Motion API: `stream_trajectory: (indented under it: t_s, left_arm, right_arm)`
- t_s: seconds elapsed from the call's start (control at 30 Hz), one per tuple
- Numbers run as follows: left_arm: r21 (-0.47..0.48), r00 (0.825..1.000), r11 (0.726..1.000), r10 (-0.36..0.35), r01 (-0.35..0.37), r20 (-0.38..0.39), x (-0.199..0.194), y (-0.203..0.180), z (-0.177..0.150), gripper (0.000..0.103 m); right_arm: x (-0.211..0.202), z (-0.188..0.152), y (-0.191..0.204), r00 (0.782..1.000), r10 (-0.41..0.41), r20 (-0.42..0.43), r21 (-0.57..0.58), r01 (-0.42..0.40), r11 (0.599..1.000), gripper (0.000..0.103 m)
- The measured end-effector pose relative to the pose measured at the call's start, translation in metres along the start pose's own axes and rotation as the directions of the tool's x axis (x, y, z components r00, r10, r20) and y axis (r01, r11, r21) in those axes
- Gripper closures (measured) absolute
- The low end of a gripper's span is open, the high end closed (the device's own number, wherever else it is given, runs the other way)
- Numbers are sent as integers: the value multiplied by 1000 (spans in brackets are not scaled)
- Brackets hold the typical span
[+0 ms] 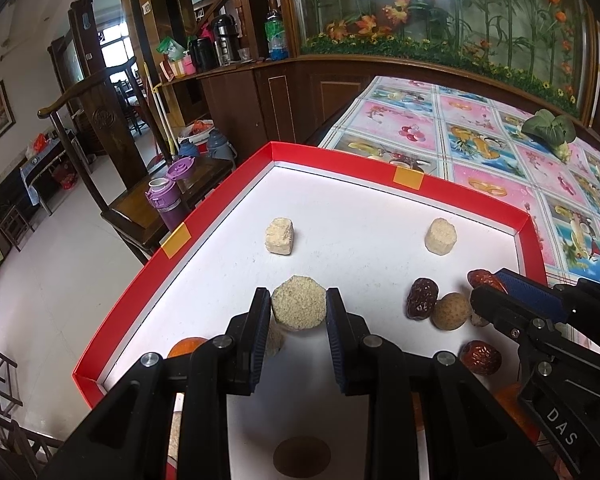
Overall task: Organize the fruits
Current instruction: 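Open the left tool to drop the chunk while the right tool releases its date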
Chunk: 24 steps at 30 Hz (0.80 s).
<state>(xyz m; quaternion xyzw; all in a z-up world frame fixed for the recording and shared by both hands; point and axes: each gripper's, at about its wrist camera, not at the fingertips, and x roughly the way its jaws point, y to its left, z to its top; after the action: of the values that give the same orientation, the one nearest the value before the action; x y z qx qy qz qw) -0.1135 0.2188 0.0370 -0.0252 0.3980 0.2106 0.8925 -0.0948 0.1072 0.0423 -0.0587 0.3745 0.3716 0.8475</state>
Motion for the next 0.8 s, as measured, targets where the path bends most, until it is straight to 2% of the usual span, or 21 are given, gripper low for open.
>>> stream_trajectory:
  t_s: [0.17, 0.8]
  left_arm:
    - [-2, 1000, 1000, 5, -5, 3, -1, -1, 0, 68]
    - [2, 1000, 1000, 19, -19, -3, 0, -1, 1, 67]
  right_arm:
    - [-2, 2, -2, 1000, -9, -6, -5, 9, 1000, 82]
    - [-7, 2, 2, 996, -90, -16, -35, 89, 995, 78]
